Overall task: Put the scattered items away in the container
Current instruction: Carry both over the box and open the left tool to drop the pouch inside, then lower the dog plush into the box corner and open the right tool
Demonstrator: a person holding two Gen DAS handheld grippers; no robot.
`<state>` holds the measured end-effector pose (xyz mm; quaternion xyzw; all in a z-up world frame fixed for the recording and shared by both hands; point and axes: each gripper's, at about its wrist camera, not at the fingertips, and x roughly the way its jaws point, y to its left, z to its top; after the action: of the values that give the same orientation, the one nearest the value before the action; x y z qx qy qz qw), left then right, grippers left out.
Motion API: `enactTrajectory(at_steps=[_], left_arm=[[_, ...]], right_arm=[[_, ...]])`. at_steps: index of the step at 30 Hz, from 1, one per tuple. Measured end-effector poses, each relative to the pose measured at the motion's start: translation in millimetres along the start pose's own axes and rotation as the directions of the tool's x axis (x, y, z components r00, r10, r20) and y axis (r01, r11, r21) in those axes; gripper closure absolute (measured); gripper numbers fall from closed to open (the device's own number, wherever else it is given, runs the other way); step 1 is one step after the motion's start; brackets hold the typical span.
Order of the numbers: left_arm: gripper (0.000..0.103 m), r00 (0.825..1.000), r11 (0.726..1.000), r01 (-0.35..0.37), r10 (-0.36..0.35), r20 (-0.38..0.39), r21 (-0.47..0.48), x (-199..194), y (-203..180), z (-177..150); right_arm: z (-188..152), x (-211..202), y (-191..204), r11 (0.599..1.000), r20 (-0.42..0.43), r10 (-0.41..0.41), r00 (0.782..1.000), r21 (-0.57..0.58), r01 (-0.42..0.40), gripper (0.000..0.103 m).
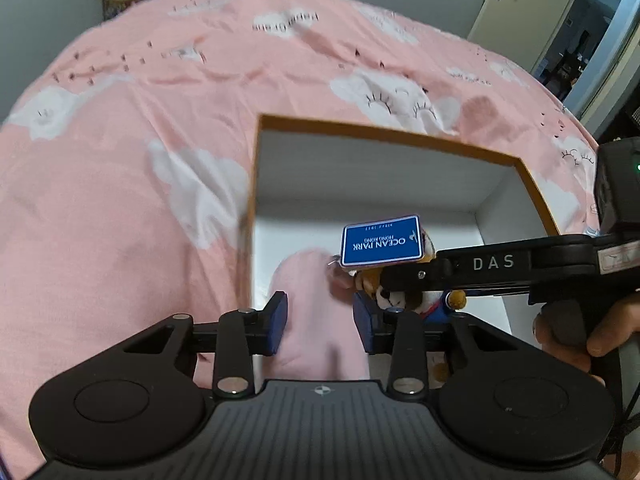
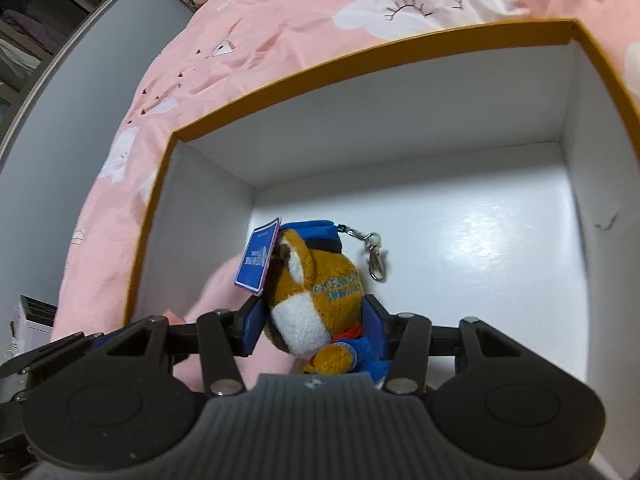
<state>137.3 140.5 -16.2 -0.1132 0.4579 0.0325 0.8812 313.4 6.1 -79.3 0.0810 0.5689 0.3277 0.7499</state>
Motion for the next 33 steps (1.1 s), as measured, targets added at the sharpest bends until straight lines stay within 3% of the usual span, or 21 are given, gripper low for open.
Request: enactTrajectory(at_steps=[4,10,17,22,26,33], left_arm=[[0.069,0.999,1.0,-0.009,0.009,0.041,0.01,-11,4,1],[0.069,0.993,0.999,-0.032,0.033,0.115,-0.009,-24,9,3],[0.069,0.992,0.998,-0.059,0.06,0.113,-0.008,-25,13,1],[0.069,0.991,0.997,-0.073,0.071,0.112,0.013,-23,13,-3],[0.069,0.992,0.998,-0.066,0.065,0.11,0.01,-23,14,-6],[0.069,0.992,0.998,-0.061,0.059,0.109,0.014,-28,15,-12]], right_arm=[[0,-5,6,1.0,0.021,0.011,1.0,0.006,-0.011,0.049],[3,-18,18,0.991,0.055,0.134,0.99,0.024,-0.135,0.048],[0,14,16,0.951,0.006,0.233,0.972,0.205,-0.229,0.048],[-5,24,14,0.952,-0.021,0.211,0.977,0.231,-0.2,0.039],[-5,12,18,0.973,-0.029,0.173,0.985,0.16,-0.166,0.028],[-10,-5,14,0.983,-0.054,0.168,0.984,0.089,-0.163,0.028]])
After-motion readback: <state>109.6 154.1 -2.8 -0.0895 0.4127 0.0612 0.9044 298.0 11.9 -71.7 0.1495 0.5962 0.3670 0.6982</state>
